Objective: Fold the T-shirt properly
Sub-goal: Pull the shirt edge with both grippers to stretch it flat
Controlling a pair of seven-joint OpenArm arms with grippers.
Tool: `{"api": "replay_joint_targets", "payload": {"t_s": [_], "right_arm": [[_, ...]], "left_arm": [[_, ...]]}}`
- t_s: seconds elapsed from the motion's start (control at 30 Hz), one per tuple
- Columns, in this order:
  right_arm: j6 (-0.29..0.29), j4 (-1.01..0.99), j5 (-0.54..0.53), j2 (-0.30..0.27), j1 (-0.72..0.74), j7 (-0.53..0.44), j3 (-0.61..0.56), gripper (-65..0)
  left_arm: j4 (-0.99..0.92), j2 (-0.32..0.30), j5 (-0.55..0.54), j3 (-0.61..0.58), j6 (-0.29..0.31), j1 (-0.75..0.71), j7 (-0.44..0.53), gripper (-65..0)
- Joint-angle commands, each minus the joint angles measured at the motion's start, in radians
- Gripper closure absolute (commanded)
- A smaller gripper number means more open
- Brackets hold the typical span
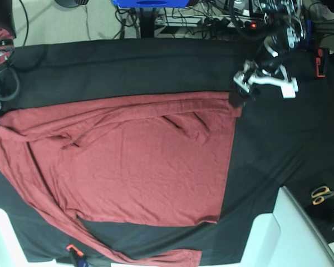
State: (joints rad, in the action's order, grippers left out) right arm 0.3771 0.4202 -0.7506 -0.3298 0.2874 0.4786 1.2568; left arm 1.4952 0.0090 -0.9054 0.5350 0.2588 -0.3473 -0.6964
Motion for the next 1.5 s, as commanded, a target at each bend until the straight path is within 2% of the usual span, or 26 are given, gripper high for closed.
{"api": "replay_joint_targets", "payload": {"t_s": [0.0,0.2,0.43,0.8,1.0,1.07,1.1,1.2,1.3,1.4,1.47], "right_arm": [[0.009,0.007,-0.005,-0.018,0.014,0.001,-0.002,-0.5],[0.009,0.007,-0.005,-0.018,0.014,0.001,-0.002,-0.5],[0.009,0.007,-0.005,-0.018,0.014,0.001,-0.002,-0.5],[0.009,0.007,-0.004,-0.018,0.014,0.001,-0.004,-0.5],[0.009,0.007,-0.004,-0.018,0.014,0.001,-0.004,-0.5],[0.009,0.007,-0.004,-0.018,0.014,0.001,-0.004,-0.5],[0.009,0.007,-0.004,-0.018,0.014,0.001,-0.004,-0.5],[0.009,0.007,-0.004,-0.019,0.014,0.001,-0.004,-0.5],[0.009,0.007,-0.004,-0.019,0.014,0.001,-0.004,-0.5],[0.009,0.007,-0.004,-0.019,0.014,0.001,-0.004,-0.5],[0.009,0.007,-0.004,-0.019,0.014,0.001,-0.004,-0.5]], "left_arm": [[-0.008,-0.002,-0.021,0.001,0.006,0.006,0.007,-64.0],[-0.153,-0.01,-0.142,0.004,0.006,0.04,0.007,-64.0],[-0.249,-0.01,-0.145,0.007,0.006,0.089,0.007,-63.8],[-0.255,-0.002,-0.146,0.0,0.006,0.126,0.004,-63.7],[-0.301,-0.002,-0.148,-0.071,0.006,0.17,0.004,-63.5],[-0.321,0.004,-0.148,-0.075,0.006,0.179,0.004,-59.4],[-0.33,0.015,-0.148,-0.069,0.006,0.181,0.004,-55.0],[-0.338,0.022,-0.148,-0.066,0.006,0.179,0.005,-35.5],[-0.338,0.022,-0.148,-0.066,0.006,0.179,0.007,-19.1],[-0.338,0.022,-0.148,-0.066,0.006,0.182,0.007,-10.5],[-0.338,0.021,-0.148,-0.066,0.006,0.185,0.008,-9.1]]}}
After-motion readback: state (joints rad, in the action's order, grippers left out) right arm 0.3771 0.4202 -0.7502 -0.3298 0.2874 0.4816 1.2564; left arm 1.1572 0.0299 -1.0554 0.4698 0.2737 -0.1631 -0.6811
